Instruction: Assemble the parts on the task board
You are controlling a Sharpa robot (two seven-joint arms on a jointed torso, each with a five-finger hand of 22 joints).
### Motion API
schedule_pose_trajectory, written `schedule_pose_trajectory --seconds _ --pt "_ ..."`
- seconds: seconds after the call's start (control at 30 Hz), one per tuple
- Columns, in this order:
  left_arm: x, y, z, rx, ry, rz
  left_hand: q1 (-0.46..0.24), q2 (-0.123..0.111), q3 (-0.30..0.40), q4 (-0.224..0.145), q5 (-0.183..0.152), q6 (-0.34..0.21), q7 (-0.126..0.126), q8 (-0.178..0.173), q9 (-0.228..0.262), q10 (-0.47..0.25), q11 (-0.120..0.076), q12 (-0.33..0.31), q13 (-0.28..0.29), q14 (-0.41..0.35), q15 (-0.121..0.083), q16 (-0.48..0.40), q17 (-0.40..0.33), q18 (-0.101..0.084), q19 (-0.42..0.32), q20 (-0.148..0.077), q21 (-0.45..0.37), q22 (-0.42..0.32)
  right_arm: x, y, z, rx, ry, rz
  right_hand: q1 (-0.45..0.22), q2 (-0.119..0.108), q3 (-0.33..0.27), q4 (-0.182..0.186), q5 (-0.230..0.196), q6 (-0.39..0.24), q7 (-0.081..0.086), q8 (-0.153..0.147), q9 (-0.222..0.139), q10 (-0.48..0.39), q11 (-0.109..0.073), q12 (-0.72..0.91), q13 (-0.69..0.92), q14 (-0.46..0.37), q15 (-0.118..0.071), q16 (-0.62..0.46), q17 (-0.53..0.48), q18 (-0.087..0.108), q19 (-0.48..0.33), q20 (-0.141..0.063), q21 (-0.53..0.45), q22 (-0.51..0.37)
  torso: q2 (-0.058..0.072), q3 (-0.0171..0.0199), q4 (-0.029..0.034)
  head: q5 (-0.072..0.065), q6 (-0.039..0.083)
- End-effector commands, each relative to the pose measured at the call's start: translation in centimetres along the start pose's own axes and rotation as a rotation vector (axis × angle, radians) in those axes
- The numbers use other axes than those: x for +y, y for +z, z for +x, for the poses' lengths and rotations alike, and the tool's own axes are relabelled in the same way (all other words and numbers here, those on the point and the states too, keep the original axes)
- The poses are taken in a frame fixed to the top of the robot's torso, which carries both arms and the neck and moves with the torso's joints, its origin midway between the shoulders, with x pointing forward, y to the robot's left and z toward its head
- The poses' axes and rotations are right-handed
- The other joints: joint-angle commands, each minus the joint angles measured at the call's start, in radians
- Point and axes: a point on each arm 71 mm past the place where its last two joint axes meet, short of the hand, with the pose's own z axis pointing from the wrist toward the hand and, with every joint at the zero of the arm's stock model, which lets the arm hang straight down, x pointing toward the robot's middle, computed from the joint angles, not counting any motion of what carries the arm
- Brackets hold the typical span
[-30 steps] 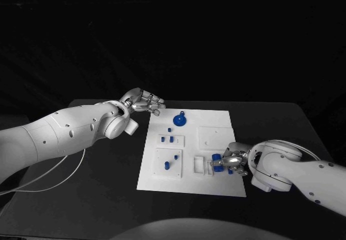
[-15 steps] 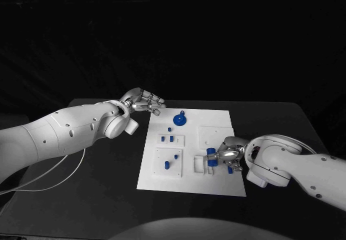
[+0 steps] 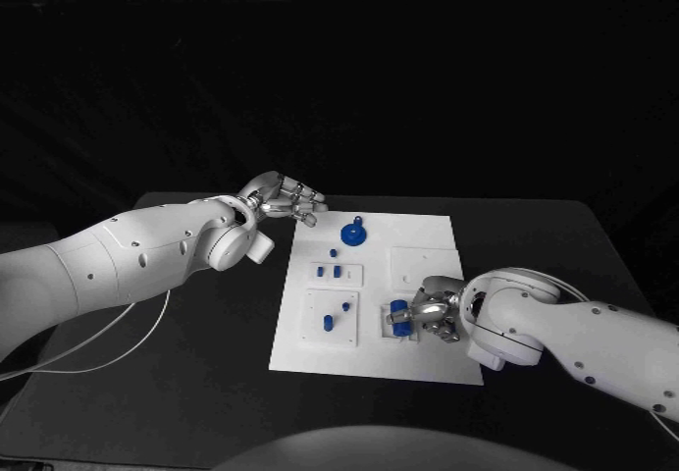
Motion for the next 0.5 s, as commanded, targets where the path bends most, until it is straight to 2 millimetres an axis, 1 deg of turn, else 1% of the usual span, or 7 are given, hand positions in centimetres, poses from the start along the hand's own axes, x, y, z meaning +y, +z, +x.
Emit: schedule_pose_trajectory --seconds 0.03,0.17,0.37,0.5 --pt "-0.1 0.05 0.24 0.017 -0.011 0.003 -0.008 0.006 0.001 0.006 -0.003 -0.006 -0.002 0.003 0.001 -0.007 -0.001 0.001 0.001 -0.008 -0.001 0.006 0.002 -0.006 0.006 -0.001 0.006 -0.001 0.09 0.3 0.21 0.016 -0.045 0.006 0.013 0.023 0.118 -0.127 -0.003 -0.014 -0.013 0.004 0.0 0.002 0.0 -0.002 0.0 0.003 -0.006 -0.001 0.0 -0.014 0.06 -0.003 -0.005 0.092 0.001 0.0005 -0.0003 0.002 0.0" --pt "-0.08 0.03 0.21 0.016 -0.011 0.003 -0.009 0.007 0.0 0.008 -0.003 -0.008 -0.002 0.003 0.001 -0.008 0.0 0.001 0.001 -0.009 -0.001 0.006 0.002 -0.006 0.006 -0.001 0.006 -0.004 0.49 0.62 0.48 0.018 -0.062 0.002 0.015 0.024 0.117 -0.128 0.0 -0.015 -0.013 0.004 -0.002 0.001 0.0 -0.003 -0.001 0.003 -0.006 -0.001 -0.001 -0.014 0.06 -0.003 -0.005 0.092 0.001 0.0011 -0.002 0.005 0.0" --pt "-0.09 0.02 0.22 0.016 -0.011 0.004 -0.01 0.007 0.0 0.008 -0.003 -0.011 0.0 0.002 0.001 -0.008 0.0 0.001 0.001 -0.008 -0.001 0.006 0.002 -0.006 0.007 -0.001 0.006 -0.004 0.95 0.82 0.64 0.015 -0.074 -0.004 0.014 0.025 0.114 -0.127 -0.004 -0.014 -0.014 0.004 -0.003 0.002 0.0 -0.004 -0.002 0.003 -0.006 -0.001 -0.001 -0.014 0.06 -0.003 -0.005 0.092 0.0 0.0014 -0.0007 0.007 0.0" --pt "-0.07 0.01 0.18 0.015 -0.01 0.003 -0.01 0.007 0.0 0.008 -0.003 -0.011 0.0 0.002 0.001 -0.008 0.0 0.001 0.001 -0.008 -0.001 0.006 0.002 -0.006 0.007 -0.001 0.006 -0.004 1.05 0.88 0.69 0.015 -0.078 -0.005 0.014 0.025 0.111 -0.125 -0.012 -0.014 -0.014 0.004 -0.003 0.002 0.0 -0.005 -0.003 0.003 -0.005 -0.002 -0.001 -0.014 0.06 -0.003 -0.006 0.092 0.0 0.0009 -0.0012 0.008 -0.001"
